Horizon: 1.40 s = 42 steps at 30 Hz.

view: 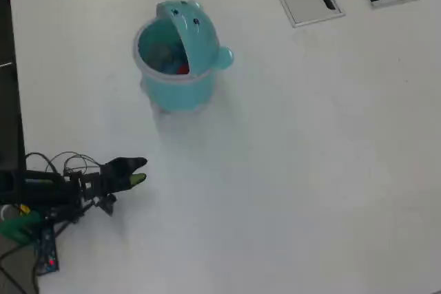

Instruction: Grasp RGB lego blocks and put them in the bin one by one.

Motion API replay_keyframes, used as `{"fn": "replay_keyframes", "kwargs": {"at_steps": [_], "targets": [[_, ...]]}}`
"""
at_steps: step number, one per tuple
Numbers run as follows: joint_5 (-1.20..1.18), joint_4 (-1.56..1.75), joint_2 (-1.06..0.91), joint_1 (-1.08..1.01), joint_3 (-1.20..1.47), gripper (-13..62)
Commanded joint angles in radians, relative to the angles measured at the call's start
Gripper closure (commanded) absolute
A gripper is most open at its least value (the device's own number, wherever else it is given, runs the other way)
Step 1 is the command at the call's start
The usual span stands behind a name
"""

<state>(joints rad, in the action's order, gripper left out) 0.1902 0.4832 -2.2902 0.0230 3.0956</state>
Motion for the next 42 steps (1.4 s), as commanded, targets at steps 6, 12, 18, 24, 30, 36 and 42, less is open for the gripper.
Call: {"fn": "replay_keyframes", "kwargs": {"at_steps": [6,12,18,24,30,36,42], "targets": [[-0.104,-0.046,-0.066,-0.044,0.074,16.3],[-0.118,-0.196,-0.064,-0.037,0.074,14.1],[-0.12,-0.328,-0.064,-0.051,0.074,13.9],[-0.132,-0.433,-0.06,-0.06,0.074,13.9],[-0.173,-0.482,-0.058,-0.064,0.074,14.6],[-0.183,-0.482,-0.058,-0.06,0.074,14.8],[-0.183,-0.482,-0.058,-0.06,0.074,14.8]]}}
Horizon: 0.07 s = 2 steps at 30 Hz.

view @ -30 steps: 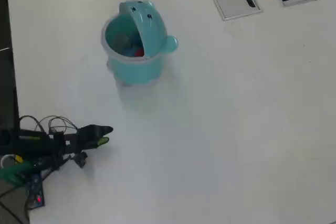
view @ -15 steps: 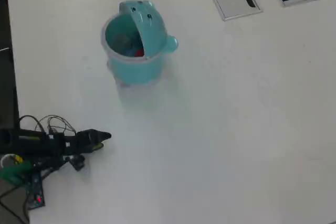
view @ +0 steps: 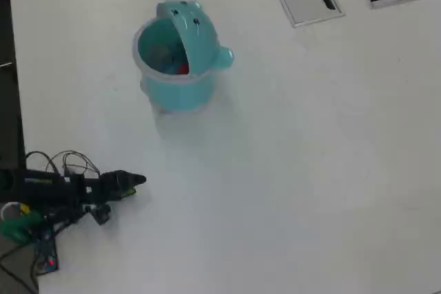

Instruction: Grasp RGB lego blocks and put them in the bin one by one.

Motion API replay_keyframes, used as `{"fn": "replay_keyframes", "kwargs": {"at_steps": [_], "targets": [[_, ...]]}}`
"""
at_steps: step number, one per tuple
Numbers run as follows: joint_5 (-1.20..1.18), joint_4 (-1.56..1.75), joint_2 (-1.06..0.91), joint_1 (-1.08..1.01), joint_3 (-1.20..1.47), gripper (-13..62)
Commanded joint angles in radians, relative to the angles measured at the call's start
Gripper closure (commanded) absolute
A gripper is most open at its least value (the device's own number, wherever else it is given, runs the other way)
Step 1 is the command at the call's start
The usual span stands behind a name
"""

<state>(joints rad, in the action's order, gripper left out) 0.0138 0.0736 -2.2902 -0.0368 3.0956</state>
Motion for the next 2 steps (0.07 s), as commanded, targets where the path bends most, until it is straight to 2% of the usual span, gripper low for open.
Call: {"fn": "replay_keyframes", "kwargs": {"at_steps": [1,2], "targets": [[-0.006,-0.072,-0.058,0.0,0.074,14.8],[-0.006,-0.072,-0.058,0.0,0.074,14.8]]}}
